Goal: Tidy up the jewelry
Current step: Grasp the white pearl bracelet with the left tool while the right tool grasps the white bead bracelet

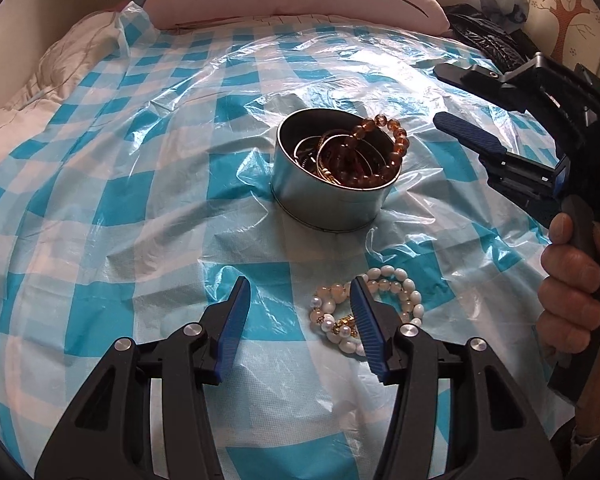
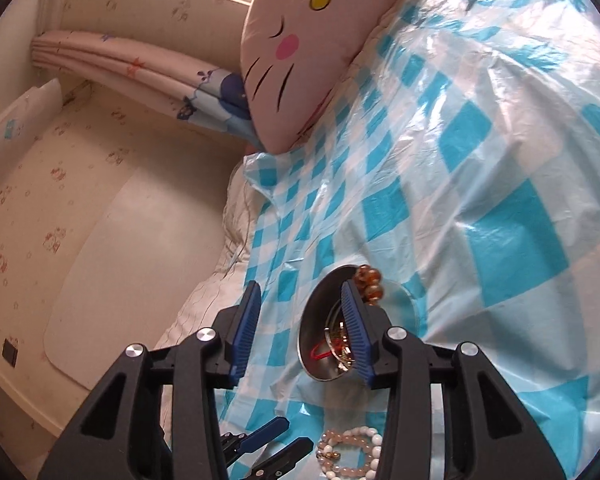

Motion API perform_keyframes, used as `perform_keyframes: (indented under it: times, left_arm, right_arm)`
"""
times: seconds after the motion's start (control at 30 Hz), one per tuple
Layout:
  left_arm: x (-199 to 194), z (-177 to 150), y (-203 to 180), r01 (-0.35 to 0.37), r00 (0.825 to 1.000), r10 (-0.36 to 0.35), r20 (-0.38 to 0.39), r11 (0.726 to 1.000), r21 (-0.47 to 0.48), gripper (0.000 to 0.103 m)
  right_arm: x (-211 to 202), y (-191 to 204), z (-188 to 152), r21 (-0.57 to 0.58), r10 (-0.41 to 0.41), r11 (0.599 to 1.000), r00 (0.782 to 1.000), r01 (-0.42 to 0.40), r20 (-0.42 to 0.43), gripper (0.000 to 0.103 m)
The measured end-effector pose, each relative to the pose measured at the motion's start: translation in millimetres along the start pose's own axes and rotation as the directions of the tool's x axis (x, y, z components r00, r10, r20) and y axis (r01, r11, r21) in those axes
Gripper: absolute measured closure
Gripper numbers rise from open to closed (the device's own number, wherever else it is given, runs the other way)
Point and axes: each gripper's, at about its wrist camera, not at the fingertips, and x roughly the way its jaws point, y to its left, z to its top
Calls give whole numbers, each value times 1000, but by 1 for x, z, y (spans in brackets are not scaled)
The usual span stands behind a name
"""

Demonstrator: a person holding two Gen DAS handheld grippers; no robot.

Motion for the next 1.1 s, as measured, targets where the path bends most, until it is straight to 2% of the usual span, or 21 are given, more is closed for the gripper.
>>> perform_keyframes:
  times: [0.07, 0.17, 0.3, 0.47, 0.57, 0.8, 0.97, 1.1]
  left_arm:
    - [2, -1, -4, 11, 1000, -11, -9, 1000, 20, 54]
    - [8, -3, -10, 15, 999, -14, -29, 999, 50, 54]
    - [13, -4, -13, 36, 998, -33, -55, 998, 60, 68]
    - [20, -5, -15, 70, 994, -65, -83, 996, 58, 87]
    - [17, -5, -16, 69, 995, -65, -70, 996, 64, 94]
    - [7, -2, 0, 95, 995, -95, -29, 995, -11, 96]
    - [-9, 1, 16, 121, 992, -118, 48, 989, -84, 96]
    - [-16, 1, 34, 78, 995, -66, 79, 985, -157, 96]
  right_arm:
    - [-13, -1, -2, -5, -44, 999, 999, 44, 8, 61]
    - [-27, 8, -16, -86, -148, 985, 989, 147, -2, 61]
    - [-33, 15, -34, -141, -219, 967, 975, 214, -21, 61]
    - [-25, 21, -46, -200, -258, 949, 965, 243, -52, 61]
    - [-20, 21, -49, -223, -290, 937, 955, 269, -67, 61]
    - [-17, 20, -56, -269, -370, 901, 926, 340, -70, 60]
    - [-8, 27, -65, -361, -443, 847, 893, 389, -78, 60]
    - [5, 39, -79, -469, -470, 799, 877, 376, -96, 60]
